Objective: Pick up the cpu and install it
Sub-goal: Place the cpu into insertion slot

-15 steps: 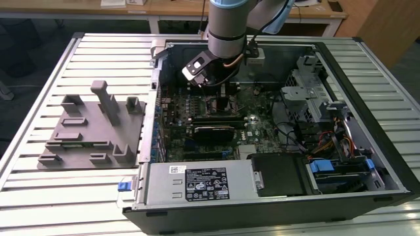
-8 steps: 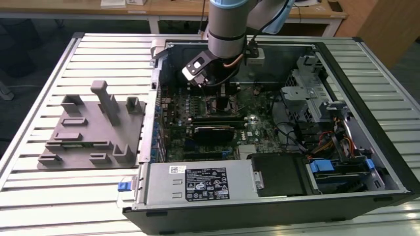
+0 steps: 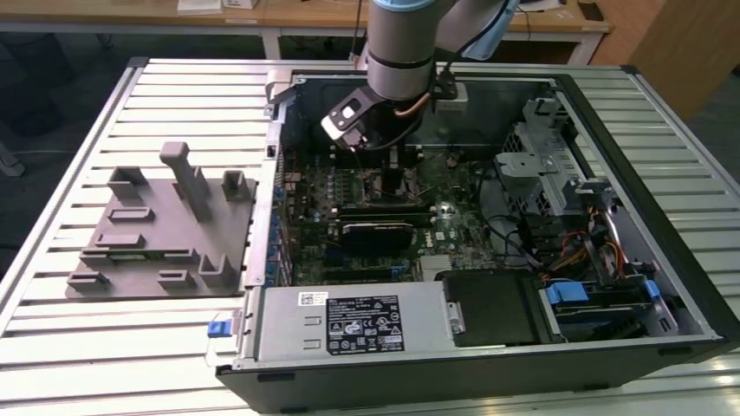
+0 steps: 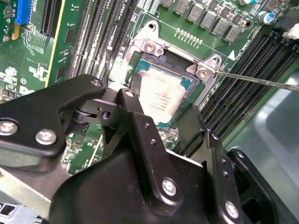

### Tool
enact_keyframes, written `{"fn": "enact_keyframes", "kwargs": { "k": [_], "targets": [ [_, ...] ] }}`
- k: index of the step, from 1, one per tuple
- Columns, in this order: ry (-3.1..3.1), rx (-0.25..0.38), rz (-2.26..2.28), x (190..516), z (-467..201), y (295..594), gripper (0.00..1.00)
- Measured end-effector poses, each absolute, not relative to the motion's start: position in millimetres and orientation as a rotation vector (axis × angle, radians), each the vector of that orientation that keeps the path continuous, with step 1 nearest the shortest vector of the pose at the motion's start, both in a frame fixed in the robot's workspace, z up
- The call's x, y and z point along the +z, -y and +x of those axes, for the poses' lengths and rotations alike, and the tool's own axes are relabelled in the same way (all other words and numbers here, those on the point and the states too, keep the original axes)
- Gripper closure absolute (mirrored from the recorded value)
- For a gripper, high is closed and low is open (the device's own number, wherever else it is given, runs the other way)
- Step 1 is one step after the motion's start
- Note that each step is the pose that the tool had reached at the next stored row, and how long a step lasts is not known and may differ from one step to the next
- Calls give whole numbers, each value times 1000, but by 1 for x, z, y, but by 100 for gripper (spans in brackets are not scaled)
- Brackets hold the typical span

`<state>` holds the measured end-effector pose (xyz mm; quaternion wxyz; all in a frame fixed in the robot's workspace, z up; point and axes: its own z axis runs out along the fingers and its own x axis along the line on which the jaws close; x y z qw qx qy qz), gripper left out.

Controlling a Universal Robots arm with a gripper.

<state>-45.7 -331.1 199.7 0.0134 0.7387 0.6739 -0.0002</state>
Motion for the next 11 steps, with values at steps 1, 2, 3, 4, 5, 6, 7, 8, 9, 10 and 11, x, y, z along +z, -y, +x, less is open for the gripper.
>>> {"fn": "enact_keyframes", "kwargs": {
  "k": [1, 2, 3, 4, 5, 6, 7, 8, 9, 10, 11],
  "targets": [
    [-2099, -1, 2301, 200, -45, 331, 42],
    [-2099, 0, 2301, 199, -45, 331, 42],
    [-2099, 0, 2301, 199, -45, 332, 42],
    [-2100, 0, 2301, 199, -45, 332, 42],
    [-2100, 0, 2302, 199, -45, 332, 42],
    [-2100, 1, 2302, 198, -45, 332, 42],
    [-2100, 1, 2302, 198, -45, 333, 42],
    [-2100, 1, 2302, 197, -45, 333, 42],
    [-2100, 2, 2303, 197, -45, 333, 42],
    [-2100, 2, 2303, 197, -45, 333, 42],
    [-2101, 2, 2303, 196, -45, 333, 42]
  ]
}}
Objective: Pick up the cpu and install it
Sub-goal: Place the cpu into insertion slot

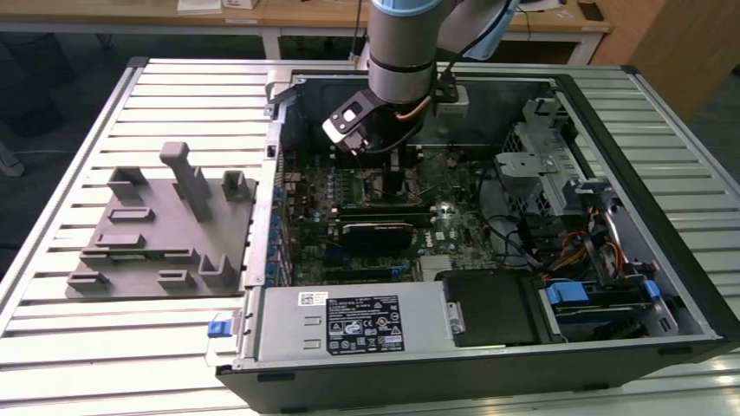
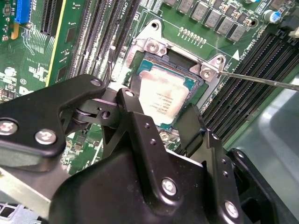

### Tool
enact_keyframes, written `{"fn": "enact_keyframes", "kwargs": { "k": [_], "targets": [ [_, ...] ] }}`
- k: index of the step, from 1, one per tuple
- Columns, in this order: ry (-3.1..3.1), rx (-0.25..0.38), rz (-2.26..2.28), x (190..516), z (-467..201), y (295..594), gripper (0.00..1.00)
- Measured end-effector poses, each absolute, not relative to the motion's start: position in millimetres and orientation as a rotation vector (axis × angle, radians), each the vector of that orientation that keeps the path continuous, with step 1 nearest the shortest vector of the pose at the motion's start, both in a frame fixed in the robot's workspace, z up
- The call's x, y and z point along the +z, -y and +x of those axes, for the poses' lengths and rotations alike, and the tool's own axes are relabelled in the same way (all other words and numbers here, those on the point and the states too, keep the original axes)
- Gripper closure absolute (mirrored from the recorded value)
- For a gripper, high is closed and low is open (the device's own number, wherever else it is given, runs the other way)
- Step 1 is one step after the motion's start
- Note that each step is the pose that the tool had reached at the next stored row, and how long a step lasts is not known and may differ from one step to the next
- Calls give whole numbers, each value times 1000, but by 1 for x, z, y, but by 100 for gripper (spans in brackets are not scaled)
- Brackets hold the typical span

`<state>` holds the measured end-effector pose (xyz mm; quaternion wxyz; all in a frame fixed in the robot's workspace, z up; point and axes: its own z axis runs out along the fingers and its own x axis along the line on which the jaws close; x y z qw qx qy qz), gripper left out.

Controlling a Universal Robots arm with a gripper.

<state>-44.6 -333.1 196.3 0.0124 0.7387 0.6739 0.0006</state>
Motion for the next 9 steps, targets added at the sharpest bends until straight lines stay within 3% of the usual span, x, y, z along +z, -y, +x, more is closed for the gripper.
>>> {"fn": "enact_keyframes", "kwargs": {
  "k": [9],
  "targets": [
    [-2101, 3, 2303, 196, -45, 333, 42]
  ]
}}
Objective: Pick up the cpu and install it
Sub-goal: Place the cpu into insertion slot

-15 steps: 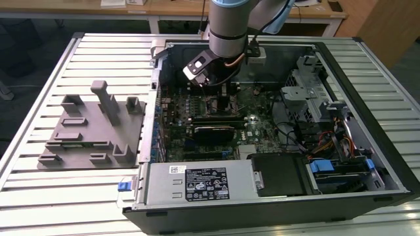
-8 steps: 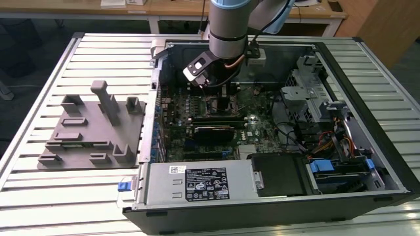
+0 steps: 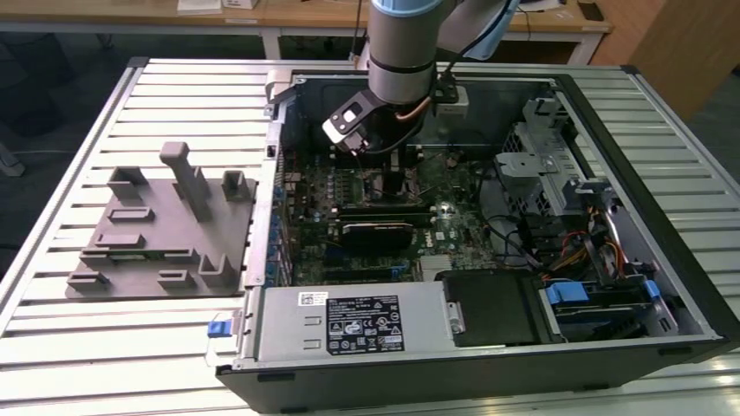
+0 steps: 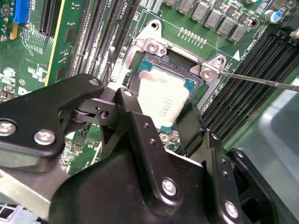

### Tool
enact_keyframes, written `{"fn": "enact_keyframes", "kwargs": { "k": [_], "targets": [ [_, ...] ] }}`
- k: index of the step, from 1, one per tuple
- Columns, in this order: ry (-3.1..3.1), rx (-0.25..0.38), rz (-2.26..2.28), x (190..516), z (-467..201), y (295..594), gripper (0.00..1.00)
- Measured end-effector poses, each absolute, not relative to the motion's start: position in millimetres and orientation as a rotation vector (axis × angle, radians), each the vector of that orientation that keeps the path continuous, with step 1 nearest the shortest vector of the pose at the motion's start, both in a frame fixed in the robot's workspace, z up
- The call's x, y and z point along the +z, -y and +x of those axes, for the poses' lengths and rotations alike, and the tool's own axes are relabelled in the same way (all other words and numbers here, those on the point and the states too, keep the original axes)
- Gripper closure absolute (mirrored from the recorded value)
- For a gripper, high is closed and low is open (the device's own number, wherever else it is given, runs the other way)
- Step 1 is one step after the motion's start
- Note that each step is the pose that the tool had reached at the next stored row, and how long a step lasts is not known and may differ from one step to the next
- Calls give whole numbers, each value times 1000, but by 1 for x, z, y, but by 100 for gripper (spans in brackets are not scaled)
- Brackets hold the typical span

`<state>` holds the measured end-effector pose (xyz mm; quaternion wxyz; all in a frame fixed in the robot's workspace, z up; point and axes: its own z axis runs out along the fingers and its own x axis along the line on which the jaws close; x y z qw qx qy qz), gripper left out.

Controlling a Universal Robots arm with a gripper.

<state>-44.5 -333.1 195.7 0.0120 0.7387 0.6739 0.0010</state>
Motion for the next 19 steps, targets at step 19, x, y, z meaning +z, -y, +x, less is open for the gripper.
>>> {"fn": "enact_keyframes", "kwargs": {
  "k": [19],
  "targets": [
    [-2125, 4, 2282, 196, -44, 336, 42]
  ]
}}
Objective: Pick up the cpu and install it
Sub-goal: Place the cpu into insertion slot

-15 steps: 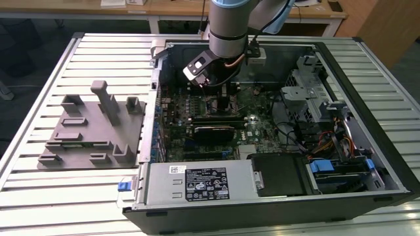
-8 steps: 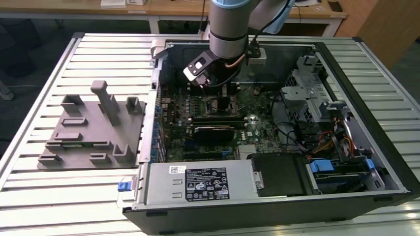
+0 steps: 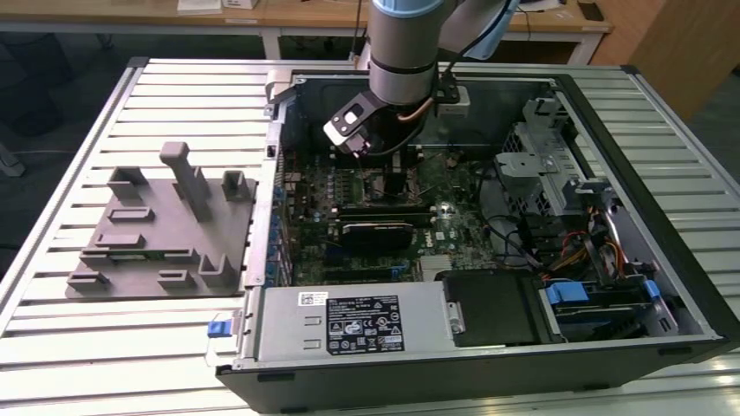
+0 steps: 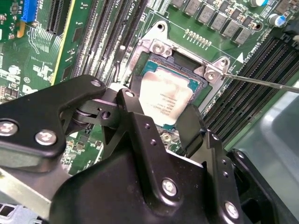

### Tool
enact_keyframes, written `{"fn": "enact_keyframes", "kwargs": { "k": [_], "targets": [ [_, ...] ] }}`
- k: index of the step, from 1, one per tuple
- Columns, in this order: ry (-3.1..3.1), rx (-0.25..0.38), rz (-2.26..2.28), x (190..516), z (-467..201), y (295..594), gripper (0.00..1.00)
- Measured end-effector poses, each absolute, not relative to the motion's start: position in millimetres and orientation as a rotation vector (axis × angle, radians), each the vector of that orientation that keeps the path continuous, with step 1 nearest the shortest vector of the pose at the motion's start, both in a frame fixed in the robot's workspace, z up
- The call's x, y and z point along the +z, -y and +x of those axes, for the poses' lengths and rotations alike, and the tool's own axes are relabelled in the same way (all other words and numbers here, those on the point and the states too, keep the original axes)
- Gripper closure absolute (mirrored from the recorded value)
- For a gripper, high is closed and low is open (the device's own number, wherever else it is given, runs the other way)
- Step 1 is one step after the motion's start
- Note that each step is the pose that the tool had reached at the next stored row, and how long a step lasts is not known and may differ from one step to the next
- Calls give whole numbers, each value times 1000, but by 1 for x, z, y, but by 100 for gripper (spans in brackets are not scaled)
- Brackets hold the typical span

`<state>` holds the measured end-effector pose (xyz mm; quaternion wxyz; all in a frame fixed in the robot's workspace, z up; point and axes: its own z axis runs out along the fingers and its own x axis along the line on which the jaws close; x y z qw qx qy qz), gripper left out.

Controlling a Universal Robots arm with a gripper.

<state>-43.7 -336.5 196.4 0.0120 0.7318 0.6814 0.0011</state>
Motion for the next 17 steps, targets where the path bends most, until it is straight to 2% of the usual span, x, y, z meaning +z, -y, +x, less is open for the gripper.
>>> {"fn": "enact_keyframes", "kwargs": {
  "k": [13, 15, 17],
  "targets": [
    [-2126, 3, 2280, 194, -44, 337, 42],
    [-2126, 3, 2280, 194, -44, 337, 47],
    [-2126, 4, 2280, 194, -44, 337, 47]
  ]
}}
